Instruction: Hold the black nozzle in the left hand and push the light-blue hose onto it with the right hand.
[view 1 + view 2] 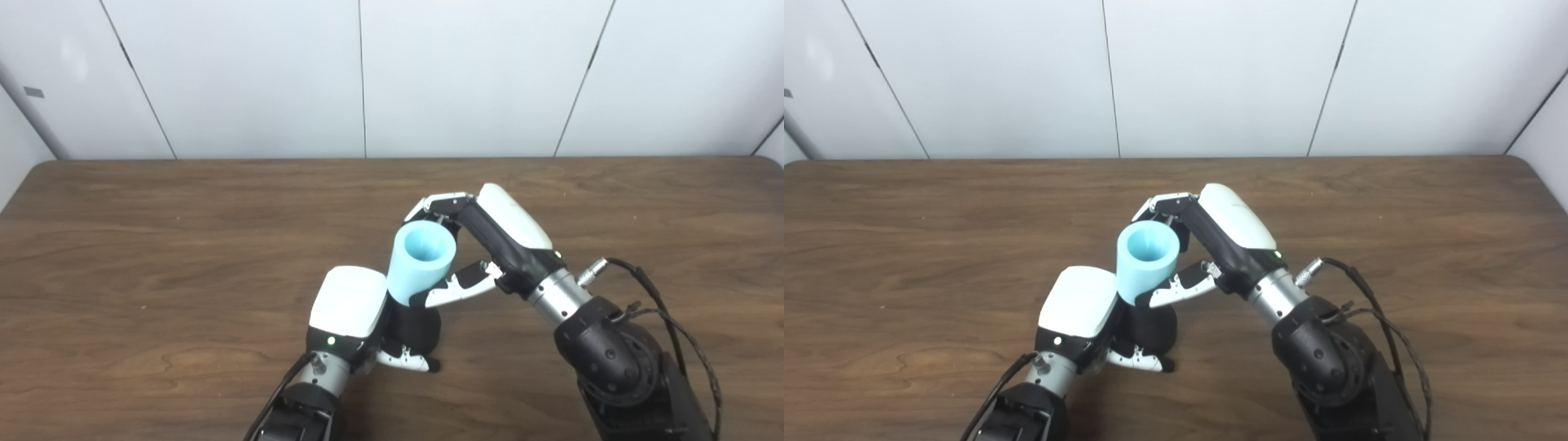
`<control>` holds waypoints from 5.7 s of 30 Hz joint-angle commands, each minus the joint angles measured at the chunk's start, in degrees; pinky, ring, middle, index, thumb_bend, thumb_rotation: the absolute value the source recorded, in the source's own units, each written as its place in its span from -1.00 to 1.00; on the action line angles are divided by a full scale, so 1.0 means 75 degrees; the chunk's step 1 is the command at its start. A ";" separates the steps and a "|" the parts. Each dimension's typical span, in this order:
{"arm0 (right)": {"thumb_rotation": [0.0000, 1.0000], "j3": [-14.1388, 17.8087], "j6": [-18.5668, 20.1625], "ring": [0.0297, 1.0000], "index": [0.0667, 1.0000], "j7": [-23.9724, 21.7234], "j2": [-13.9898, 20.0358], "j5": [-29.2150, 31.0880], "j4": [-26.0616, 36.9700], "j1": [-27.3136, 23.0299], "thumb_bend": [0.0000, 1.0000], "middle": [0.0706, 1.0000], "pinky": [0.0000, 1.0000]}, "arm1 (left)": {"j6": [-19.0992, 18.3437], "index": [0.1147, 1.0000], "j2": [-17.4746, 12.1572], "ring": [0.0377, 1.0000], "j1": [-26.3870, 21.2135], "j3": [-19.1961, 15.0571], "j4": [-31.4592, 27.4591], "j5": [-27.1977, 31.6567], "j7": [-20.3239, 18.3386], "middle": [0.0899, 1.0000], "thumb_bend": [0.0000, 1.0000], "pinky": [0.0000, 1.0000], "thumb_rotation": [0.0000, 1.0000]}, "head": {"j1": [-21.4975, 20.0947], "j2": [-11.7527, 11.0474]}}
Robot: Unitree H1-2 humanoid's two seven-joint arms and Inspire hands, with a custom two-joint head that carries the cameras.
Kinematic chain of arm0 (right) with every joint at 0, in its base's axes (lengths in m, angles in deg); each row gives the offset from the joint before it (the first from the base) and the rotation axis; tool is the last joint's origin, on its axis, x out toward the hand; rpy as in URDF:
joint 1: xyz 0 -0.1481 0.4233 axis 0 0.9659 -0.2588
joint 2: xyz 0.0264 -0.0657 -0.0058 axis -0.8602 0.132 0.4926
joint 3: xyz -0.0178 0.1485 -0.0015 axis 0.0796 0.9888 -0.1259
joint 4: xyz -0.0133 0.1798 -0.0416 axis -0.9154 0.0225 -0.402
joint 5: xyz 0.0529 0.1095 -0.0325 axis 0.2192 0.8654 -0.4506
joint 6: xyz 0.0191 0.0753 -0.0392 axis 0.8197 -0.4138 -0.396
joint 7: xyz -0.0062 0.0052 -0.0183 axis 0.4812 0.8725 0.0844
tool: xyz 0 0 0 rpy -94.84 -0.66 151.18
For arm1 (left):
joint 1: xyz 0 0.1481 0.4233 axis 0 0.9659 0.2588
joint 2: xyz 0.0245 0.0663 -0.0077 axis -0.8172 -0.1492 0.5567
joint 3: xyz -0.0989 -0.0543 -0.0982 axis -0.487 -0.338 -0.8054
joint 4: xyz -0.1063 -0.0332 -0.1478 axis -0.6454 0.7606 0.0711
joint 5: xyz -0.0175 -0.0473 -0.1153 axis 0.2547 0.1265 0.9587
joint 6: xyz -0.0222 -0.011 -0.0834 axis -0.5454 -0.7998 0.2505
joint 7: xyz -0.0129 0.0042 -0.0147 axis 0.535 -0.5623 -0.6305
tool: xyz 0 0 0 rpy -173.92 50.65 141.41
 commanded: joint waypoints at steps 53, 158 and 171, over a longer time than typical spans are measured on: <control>0.97 0.0254 -0.0969 0.98 0.78 -0.1071 0.0463 -0.1241 0.2506 0.0825 0.31 0.87 1.00 | 0.0144 -0.19 -0.0104 0.08 0.0235 0.0118 0.0209 -0.0008 -0.0742 -0.06 0.05 0.02 -1.00 | 0.0008 0.0007; 0.86 -0.0896 -0.1881 0.90 0.76 -0.1325 0.0899 -0.2108 0.0889 0.2475 0.18 0.82 0.93 | 0.0043 -0.15 0.0115 -0.05 0.0291 -0.0238 0.0040 0.0654 -0.0766 -0.26 0.05 -0.14 -1.00 | 0.0053 0.0253; 0.83 -0.0820 -0.1804 0.89 0.77 -0.1099 0.1004 -0.1994 0.0876 0.2549 0.15 0.82 0.91 | 0.0045 -0.15 0.0108 -0.11 0.0305 -0.0234 0.0032 0.0619 -0.0774 -0.29 0.05 -0.19 -1.00 | 0.0043 0.0265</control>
